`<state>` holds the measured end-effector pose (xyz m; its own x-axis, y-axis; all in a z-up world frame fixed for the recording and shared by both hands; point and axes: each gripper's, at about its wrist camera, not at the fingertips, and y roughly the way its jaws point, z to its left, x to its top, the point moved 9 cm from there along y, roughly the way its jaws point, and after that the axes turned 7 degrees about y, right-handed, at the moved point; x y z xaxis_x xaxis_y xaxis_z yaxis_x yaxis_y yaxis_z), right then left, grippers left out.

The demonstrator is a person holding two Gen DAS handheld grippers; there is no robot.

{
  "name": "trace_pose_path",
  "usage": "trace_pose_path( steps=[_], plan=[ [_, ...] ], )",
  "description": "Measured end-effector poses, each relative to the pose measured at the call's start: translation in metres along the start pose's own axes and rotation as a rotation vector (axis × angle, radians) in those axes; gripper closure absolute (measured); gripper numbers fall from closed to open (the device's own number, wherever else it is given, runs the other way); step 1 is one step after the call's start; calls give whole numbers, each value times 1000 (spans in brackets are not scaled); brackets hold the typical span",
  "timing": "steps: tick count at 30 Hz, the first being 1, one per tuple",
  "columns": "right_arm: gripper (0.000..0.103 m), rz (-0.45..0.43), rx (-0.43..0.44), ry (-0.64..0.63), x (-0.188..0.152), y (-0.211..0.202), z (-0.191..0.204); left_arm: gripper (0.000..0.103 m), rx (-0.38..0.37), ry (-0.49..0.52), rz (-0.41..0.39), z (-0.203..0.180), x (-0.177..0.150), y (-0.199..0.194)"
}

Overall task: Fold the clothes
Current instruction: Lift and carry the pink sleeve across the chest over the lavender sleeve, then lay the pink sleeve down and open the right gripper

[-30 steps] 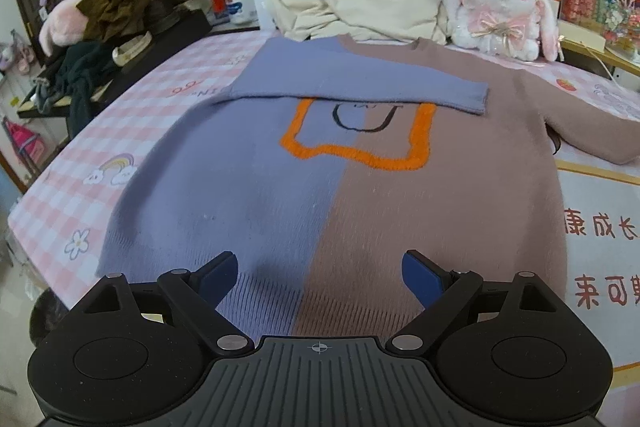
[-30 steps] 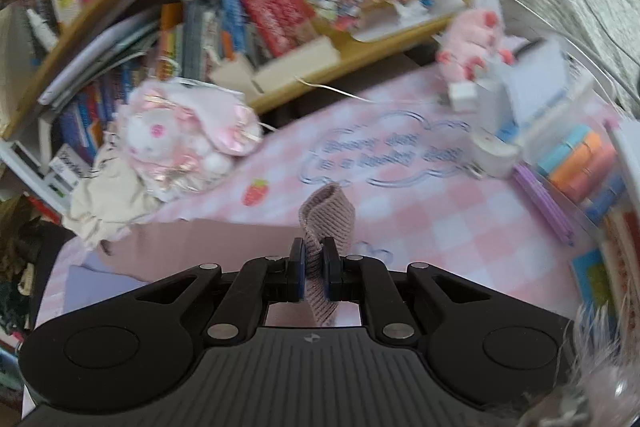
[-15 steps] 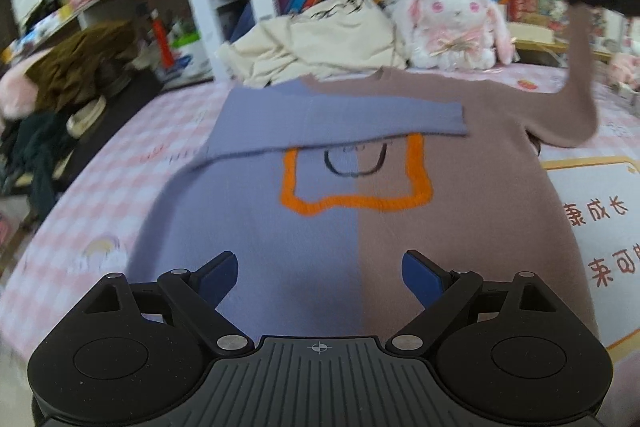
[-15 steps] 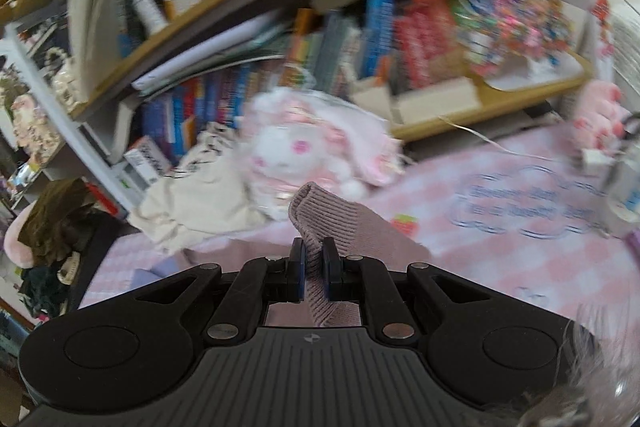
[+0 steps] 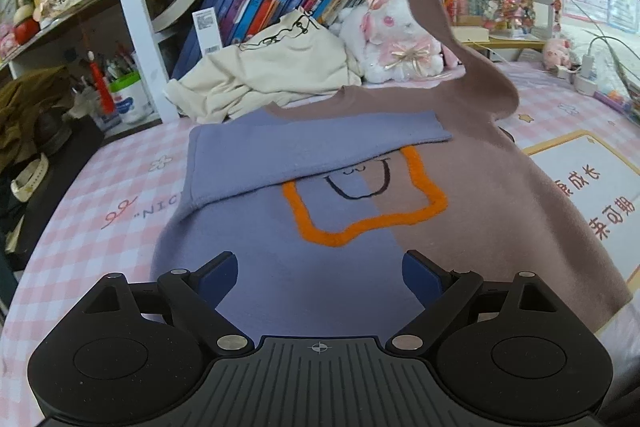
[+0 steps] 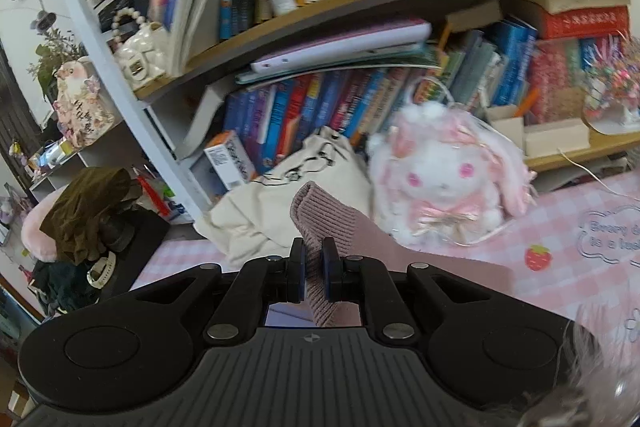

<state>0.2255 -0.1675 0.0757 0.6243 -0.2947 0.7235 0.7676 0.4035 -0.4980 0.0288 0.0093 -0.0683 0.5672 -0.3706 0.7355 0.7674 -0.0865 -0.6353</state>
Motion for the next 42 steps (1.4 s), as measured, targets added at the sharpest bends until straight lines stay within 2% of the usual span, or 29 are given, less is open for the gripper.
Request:
trace_pose_path(
  steps=[6,19,28,35,42],
  plan=[
    [94,4,-12,-8,-8,12,26,11,-40,14,-20,12,-5,1],
    [94,28,2,-29,-21,44,72,11,-54,8,-46,34,-14,-5],
    [94,106,10,-61,-52,83,99,11,-36,-13,-37,48,-25,-9],
    [94,181,-12,-71,-82,116,103,11,-21,-22,-14,57,-31,-8],
    [92,231,-3,-57,-96,133,105,11,-31,-4,-4,53,-32,-6]
  ],
)
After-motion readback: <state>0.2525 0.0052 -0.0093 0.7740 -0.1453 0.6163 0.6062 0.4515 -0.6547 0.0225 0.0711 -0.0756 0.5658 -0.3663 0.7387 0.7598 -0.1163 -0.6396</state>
